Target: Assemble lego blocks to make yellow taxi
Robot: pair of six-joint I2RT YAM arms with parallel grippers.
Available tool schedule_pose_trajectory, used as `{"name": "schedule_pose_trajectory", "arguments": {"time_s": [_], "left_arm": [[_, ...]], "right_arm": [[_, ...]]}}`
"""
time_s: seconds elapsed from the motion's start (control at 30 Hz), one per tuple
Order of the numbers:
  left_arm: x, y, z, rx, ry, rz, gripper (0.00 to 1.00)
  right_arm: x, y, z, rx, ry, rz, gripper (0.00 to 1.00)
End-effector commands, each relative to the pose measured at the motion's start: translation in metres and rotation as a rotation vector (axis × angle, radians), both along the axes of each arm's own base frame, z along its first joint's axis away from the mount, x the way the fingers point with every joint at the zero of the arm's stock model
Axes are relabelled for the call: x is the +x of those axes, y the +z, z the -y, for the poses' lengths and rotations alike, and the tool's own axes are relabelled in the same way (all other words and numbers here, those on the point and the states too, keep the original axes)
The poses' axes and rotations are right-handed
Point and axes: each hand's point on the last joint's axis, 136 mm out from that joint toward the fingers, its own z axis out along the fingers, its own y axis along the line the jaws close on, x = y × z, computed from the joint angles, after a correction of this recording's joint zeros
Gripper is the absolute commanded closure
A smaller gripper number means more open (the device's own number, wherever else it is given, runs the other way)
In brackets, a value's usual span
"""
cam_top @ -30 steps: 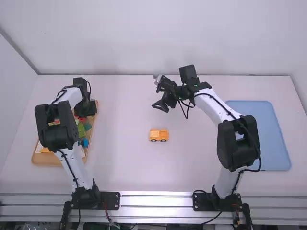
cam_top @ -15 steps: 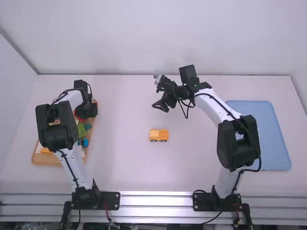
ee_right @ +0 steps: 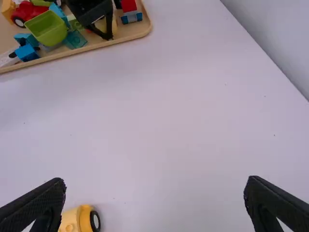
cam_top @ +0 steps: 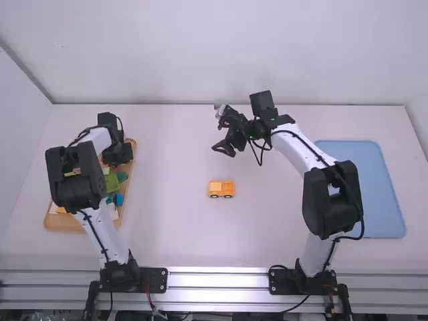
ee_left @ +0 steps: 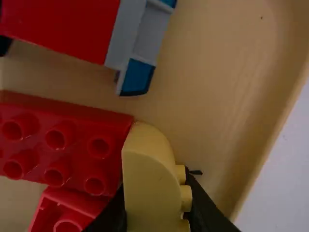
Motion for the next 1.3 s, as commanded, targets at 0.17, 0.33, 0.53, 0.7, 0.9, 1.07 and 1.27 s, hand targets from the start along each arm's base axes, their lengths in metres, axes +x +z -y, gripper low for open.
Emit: {"name": "schedule_pose_trajectory", "arguments": {"time_s": [0.17,0.33,0.53,0.7,0.9,1.07,1.27], "left_arm": [[0.000,0.024,0.006,-0.014,-0.005,0.037,0.98],[0.012,0.077,0.026,-0.008,-0.096,0.173,0.98],[0.010,0.140,0.095,0.080,-0.320,0.410,0.98],[-0.008,0.166,0.188,0.106,-0.579,0.651,0.86],[-0.051,0.186,0.276,-0.039,-0.810,0.885,0.98],[-0.069,0.179,0.305,-0.126,-0.933,0.933,0.98],[-0.071,0.158,0.319,-0.173,-1.009,0.980,0.98]], "right_arm": [[0.009,0.009,-0.005,0.036,-0.037,-0.016,0.02],[0.017,0.013,-0.001,0.063,-0.089,-0.042,0.02],[0.008,0.025,-0.010,0.151,-0.049,-0.100,0.01],[0.007,0.028,-0.011,0.166,-0.034,-0.097,0.02],[-0.016,0.032,0.016,0.261,0.075,-0.161,0.02],[-0.041,0.022,0.026,0.378,0.157,-0.202,0.02],[-0.023,-0.009,0.019,0.333,-0.065,-0.284,0.02]]}}
